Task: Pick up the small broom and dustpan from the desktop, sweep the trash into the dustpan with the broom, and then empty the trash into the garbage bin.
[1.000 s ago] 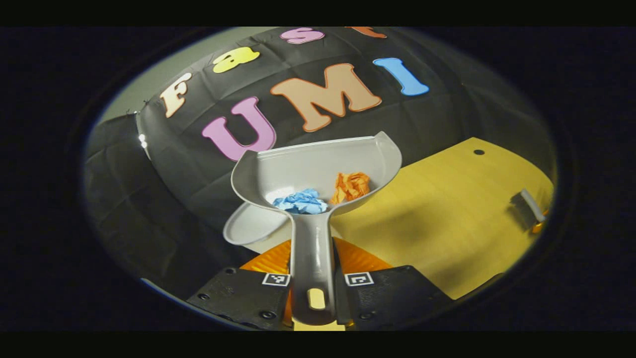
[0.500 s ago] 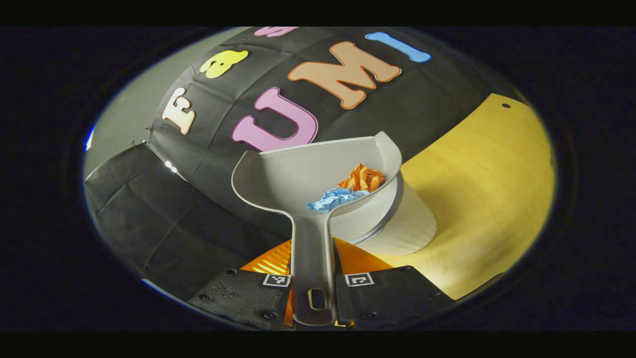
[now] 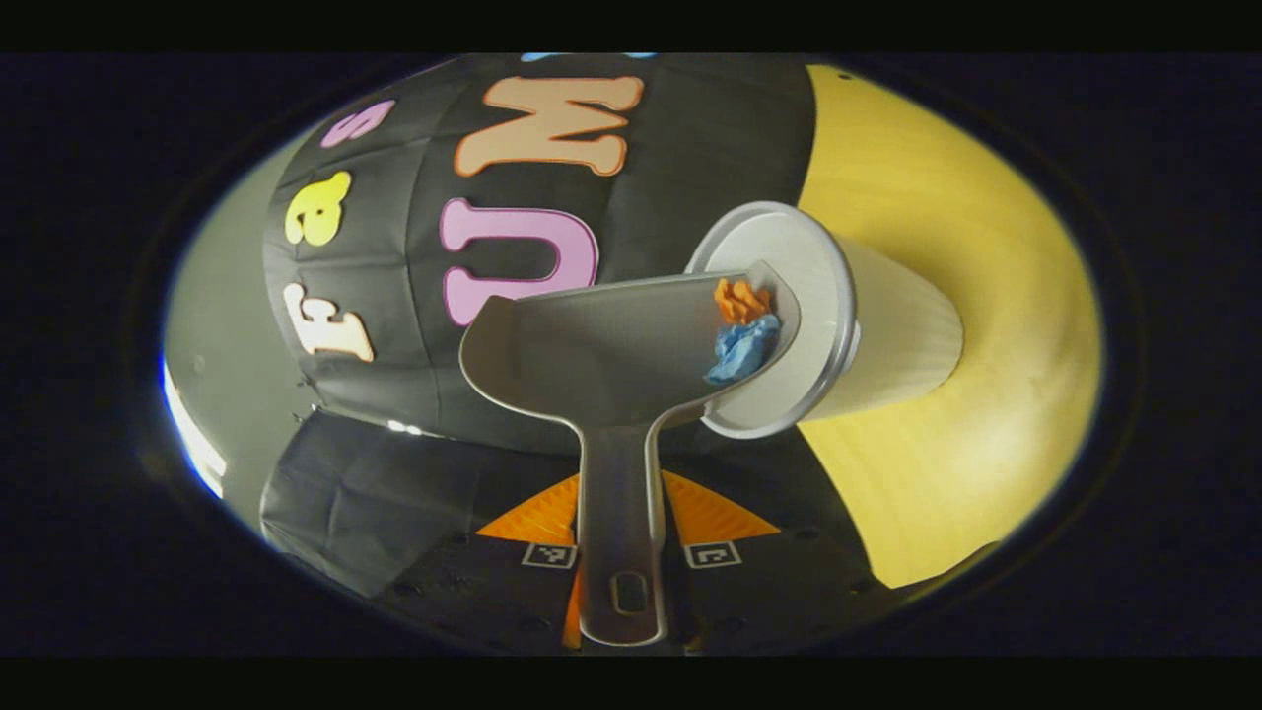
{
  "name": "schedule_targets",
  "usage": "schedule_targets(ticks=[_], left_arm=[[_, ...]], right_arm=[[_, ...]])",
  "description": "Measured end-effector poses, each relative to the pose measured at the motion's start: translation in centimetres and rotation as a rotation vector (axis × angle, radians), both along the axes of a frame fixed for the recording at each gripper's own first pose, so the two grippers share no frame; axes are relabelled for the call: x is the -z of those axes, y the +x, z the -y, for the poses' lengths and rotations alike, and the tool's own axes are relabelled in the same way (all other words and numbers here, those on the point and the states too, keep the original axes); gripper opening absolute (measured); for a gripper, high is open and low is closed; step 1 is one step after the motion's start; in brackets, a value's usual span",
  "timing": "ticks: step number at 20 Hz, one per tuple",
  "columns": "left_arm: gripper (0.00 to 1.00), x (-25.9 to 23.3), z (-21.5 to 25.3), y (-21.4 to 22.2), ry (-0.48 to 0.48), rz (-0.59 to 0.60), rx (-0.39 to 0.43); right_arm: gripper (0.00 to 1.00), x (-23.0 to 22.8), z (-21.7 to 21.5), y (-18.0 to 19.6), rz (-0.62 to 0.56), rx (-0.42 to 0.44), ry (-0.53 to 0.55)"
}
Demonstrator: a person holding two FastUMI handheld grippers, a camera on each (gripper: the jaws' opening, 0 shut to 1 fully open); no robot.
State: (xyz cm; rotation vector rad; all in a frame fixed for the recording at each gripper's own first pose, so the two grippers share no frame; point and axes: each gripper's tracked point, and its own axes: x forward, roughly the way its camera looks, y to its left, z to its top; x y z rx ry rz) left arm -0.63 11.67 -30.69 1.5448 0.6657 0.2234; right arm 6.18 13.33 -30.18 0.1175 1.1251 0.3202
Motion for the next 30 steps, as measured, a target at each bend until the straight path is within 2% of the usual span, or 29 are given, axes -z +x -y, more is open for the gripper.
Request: schedule_targets(ticks=[3,6,8,9,10,13,16,19,22,25,27,30], left_arm=[[0.27,-1.5,0.3,0.6,0.185,-0.077,0.08],[0.25,-3.2,0.5,1.5,0.325,-0.131,0.145],[0.24,-4.0,0.3,1.3,0.354,-0.143,0.144],[0.25,-4.2,0.1,1.2,0.332,-0.141,0.129],[0.25,-4.0,0.1,0.9,0.276,-0.119,0.116],[0.23,-3.3,0.6,-0.7,0.027,0.016,0.018],[0.24,-1.6,3.0,-2.1,-0.224,0.103,-0.02],[0.27,-0.4,7.2,-3.7,-0.433,0.176,-0.015],[0.27,1.0,13.6,-6.0,-0.653,0.272,0.033],[0.24,5.2,20.7,-8.4,-0.907,0.263,0.037],[0.24,9.3,24.8,-10.3,-1.087,0.224,-0.002],[0.24,14.2,28.9,-12.8,-1.229,0.195,-0.054]], right_arm=[[0.13,-0.3,0.2,0.0,-0.004,-0.009,-0.005],[0.13,-0.5,0.3,0.2,0.001,-0.011,-0.009],[0.13,-0.6,0.3,0.3,0.005,-0.01,-0.014],[0.13,-0.7,0.3,0.3,0.009,-0.01,-0.015],[0.13,-0.8,0.3,0.4,0.012,-0.01,-0.014],[0.13,-1.0,0.3,0.6,0.016,0.001,-0.009],[0.13,-1.4,0.1,0.9,0.026,0.021,0.003],[0.13,-2.5,0.1,1.5,0.051,0.061,0.011],[0.13,-3.9,0.1,2.2,0.077,0.1,0.011],[0.13,-4.9,0.6,2.7,0.11,0.139,-0.01],[0.13,-5.4,0.6,2.6,0.134,0.174,-0.034],[0.13,-5.5,0.1,2.4,0.162,0.232,-0.071]])
